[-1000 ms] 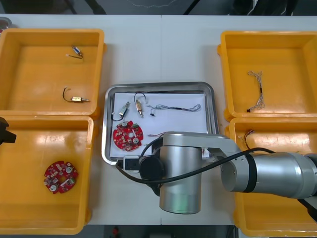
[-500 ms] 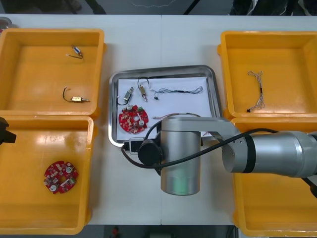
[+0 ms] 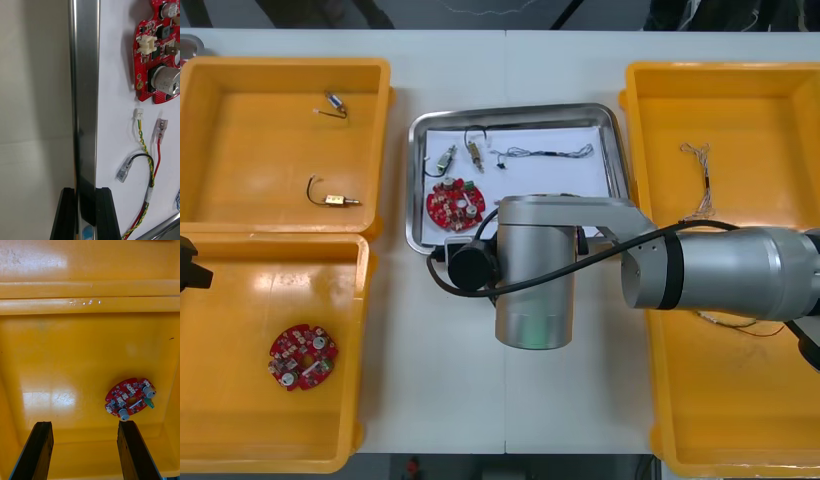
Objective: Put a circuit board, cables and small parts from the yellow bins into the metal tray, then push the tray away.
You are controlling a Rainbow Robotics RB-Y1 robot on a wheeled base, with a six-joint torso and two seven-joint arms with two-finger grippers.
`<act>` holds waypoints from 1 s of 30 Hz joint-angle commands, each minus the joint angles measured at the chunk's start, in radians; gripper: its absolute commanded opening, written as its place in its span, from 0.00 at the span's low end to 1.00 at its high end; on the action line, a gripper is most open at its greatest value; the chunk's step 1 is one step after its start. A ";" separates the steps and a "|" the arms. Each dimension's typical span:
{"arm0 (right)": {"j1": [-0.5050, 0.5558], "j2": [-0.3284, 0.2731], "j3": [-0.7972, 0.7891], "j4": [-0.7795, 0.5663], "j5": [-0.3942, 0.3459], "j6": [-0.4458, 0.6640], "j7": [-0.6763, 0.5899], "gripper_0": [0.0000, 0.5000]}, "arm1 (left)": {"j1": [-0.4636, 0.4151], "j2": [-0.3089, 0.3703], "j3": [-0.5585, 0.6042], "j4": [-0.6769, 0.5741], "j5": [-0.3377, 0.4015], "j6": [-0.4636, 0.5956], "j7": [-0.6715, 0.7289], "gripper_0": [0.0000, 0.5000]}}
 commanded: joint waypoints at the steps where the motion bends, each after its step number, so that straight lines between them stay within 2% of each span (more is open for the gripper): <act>1: -0.074 0.033 0.005 0.040 0.011 -0.016 0.030 0.00 | 0.019 0.043 0.025 -0.028 -0.006 0.006 -0.052 1.00; 13: -0.153 0.122 -0.005 0.224 0.011 -0.051 0.052 0.00 | 0.019 0.043 0.025 -0.028 -0.006 0.006 -0.052 1.00; 23: -0.192 0.133 -0.005 0.311 0.002 -0.102 0.070 0.00 | 0.019 0.043 0.025 -0.028 -0.006 0.006 -0.052 1.00; 30: -0.217 0.165 -0.035 0.406 -0.003 -0.145 0.086 0.00 | 0.019 0.043 0.025 -0.028 -0.006 0.006 -0.052 1.00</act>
